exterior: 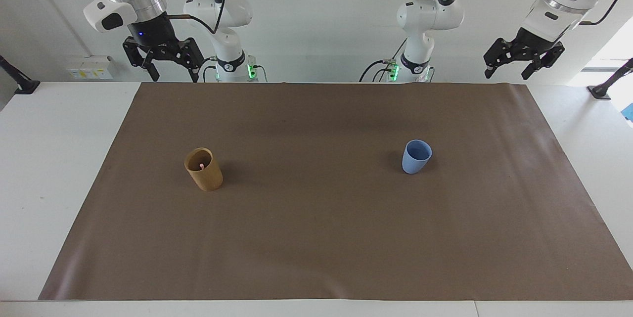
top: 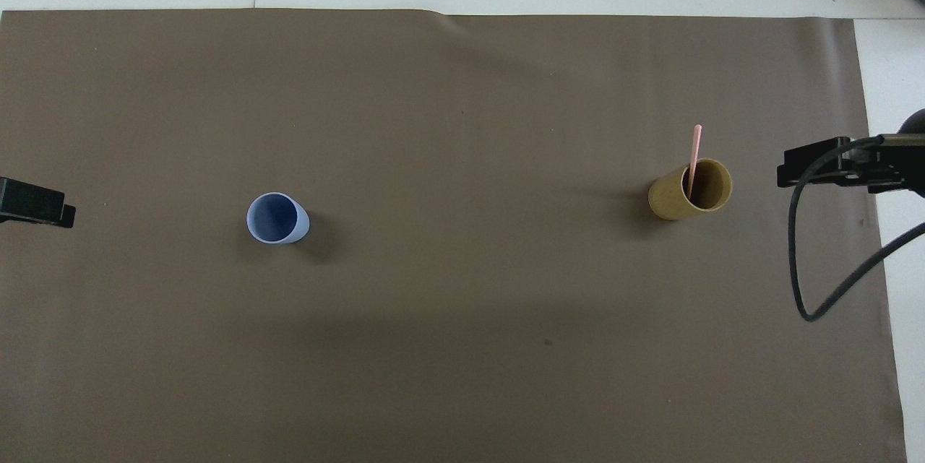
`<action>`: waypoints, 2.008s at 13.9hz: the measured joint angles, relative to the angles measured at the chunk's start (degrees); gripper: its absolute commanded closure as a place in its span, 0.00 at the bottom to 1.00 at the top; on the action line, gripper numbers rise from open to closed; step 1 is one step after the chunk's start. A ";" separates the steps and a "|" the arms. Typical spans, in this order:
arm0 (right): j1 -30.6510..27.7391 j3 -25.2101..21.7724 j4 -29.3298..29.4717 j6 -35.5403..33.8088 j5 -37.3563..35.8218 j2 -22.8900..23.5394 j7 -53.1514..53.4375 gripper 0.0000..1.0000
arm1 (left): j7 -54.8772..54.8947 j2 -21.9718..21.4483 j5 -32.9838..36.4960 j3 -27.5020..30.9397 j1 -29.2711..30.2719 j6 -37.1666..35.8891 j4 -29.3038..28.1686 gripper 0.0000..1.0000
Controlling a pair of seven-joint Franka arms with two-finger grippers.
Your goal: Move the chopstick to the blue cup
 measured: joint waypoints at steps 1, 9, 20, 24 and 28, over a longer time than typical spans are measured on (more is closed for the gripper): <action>0.00 0.00 -0.01 -0.05 0.00 0.00 0.00 0.00 | 0.00 0.00 0.00 -0.01 0.00 0.00 -0.08 0.00; -0.20 -0.08 -0.32 -0.12 0.00 -0.05 0.00 0.00 | -0.01 0.00 0.00 -0.14 0.00 2.14 -0.57 0.00; -0.21 -0.08 -0.35 -0.12 0.00 -0.08 -0.02 0.00 | 0.00 0.00 0.00 -0.23 0.00 2.17 -0.59 0.00; -0.21 -0.08 -0.36 -0.12 0.00 -0.08 -0.02 0.00 | 0.04 0.00 0.00 -0.46 0.00 2.17 -0.59 0.00; -0.21 -0.08 -0.36 -0.12 0.00 -0.09 -0.03 0.00 | 0.05 -0.01 0.00 -0.62 0.00 2.17 -0.66 0.00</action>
